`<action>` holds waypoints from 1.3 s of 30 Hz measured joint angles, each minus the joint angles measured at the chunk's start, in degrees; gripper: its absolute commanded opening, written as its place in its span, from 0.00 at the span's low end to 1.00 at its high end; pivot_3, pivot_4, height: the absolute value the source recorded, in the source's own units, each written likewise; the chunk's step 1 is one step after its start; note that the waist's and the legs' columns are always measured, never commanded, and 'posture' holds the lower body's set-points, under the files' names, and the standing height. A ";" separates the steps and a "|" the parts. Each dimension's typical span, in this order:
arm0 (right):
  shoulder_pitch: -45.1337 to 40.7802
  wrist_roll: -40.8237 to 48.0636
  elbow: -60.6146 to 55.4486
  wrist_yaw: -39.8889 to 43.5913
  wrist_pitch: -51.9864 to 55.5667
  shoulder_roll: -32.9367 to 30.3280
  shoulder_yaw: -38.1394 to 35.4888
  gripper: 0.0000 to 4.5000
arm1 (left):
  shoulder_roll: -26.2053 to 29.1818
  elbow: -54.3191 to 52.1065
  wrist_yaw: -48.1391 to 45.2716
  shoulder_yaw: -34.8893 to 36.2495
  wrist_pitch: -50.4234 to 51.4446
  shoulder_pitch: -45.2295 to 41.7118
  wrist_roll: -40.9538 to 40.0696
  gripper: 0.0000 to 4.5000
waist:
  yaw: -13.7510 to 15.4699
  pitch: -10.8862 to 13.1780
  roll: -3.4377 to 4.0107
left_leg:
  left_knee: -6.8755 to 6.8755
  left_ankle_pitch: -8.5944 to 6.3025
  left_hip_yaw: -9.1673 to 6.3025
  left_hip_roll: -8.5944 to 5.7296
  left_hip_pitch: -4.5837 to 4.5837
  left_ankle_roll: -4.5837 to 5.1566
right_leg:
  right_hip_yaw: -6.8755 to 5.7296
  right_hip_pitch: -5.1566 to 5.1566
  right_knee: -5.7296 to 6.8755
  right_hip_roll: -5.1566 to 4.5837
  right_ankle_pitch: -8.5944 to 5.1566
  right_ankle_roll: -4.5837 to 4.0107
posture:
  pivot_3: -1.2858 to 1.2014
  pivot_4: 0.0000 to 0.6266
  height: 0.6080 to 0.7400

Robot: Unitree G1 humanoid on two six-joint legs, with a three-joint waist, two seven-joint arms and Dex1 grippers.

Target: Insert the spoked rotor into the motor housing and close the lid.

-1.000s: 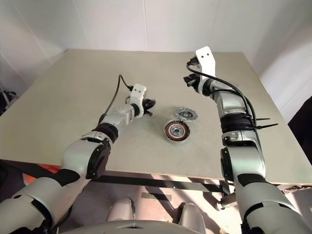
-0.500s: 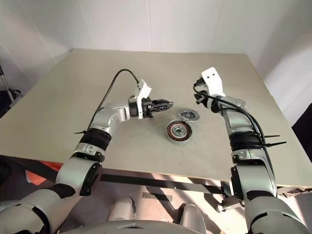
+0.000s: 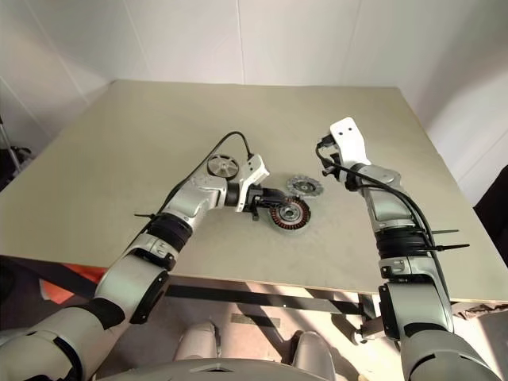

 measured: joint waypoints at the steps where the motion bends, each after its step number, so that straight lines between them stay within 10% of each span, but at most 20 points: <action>1: 0.68 0.02 -1.25 0.70 0.03 -0.78 0.09 0.27 | 0.07 0.31 0.02 -0.03 -0.10 -0.02 0.07 0.17 | 0.08 0.00 0.00 | 0.00 0.00 0.00 0.00 0.00 0.00 | 0.00 0.02 0.00 0.00 0.00 0.00 | 0.52 0.00 1.00; 15: 12.45 5.64 -31.05 18.58 -3.39 -14.65 1.77 0.27 | -1.37 5.15 0.08 -0.50 -1.97 -1.78 1.37 0.17 | 0.35 0.00 0.00 | -0.01 -0.07 -0.01 -0.01 0.26 0.15 | 0.05 0.26 -0.02 -0.01 -0.01 0.03 | 0.52 0.00 1.00; 39: 15.62 4.00 -30.18 18.51 -6.25 -15.61 4.26 0.27 | -3.10 9.42 -0.05 -1.06 -4.98 -3.11 4.07 0.17 | 0.30 -0.01 0.02 | -0.01 -0.06 -0.02 -0.03 0.58 0.17 | 0.04 0.65 -0.04 -0.04 -0.02 0.05 | 0.52 0.00 1.00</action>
